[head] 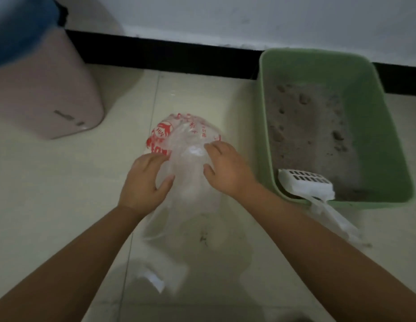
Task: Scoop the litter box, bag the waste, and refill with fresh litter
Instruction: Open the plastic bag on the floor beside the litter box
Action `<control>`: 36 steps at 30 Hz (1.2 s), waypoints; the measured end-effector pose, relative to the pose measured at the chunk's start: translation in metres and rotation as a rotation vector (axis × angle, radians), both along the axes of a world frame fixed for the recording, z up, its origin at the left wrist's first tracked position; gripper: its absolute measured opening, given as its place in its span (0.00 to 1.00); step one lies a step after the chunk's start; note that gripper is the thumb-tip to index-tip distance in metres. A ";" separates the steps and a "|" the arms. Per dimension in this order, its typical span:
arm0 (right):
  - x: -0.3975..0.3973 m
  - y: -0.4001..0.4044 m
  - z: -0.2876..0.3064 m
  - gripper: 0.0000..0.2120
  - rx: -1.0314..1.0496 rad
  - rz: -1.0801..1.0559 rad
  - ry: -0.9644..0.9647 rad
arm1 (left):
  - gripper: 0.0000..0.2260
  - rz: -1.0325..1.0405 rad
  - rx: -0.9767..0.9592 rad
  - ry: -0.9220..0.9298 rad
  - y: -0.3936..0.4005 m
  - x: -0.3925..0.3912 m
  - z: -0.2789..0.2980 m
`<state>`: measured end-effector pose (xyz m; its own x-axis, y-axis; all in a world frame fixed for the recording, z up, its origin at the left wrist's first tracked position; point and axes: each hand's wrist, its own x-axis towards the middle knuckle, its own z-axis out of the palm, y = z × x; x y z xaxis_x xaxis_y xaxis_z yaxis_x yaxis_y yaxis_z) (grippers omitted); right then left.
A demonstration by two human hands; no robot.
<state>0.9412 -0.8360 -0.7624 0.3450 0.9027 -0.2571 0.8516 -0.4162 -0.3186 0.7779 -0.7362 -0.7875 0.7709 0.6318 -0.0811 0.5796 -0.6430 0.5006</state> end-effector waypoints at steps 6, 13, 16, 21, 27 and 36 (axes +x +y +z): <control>-0.033 -0.017 -0.033 0.39 -0.068 0.211 -0.003 | 0.41 0.036 -0.160 0.359 0.000 -0.046 -0.014; -0.088 -0.007 -0.059 0.23 -0.065 0.258 0.086 | 0.35 0.269 -0.492 0.427 -0.008 -0.054 -0.010; -0.085 -0.001 -0.071 0.24 -0.039 0.102 0.105 | 0.34 0.260 -0.485 0.462 -0.012 -0.063 0.007; -0.090 0.004 -0.072 0.31 -0.115 0.135 0.028 | 0.36 0.230 -0.358 0.590 -0.012 -0.070 -0.004; -0.103 0.007 -0.088 0.11 0.063 0.043 0.020 | 0.21 0.285 -0.336 0.591 -0.019 -0.067 -0.030; -0.049 0.028 -0.018 0.05 0.239 -0.121 0.515 | 0.42 -0.037 -0.248 0.647 -0.001 -0.038 0.000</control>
<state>0.8924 -0.8077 -0.7805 0.3338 0.9181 -0.2135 0.5127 -0.3669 -0.7762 0.7398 -0.7371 -0.7873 0.5393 0.5095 -0.6704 0.7911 -0.5795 0.1960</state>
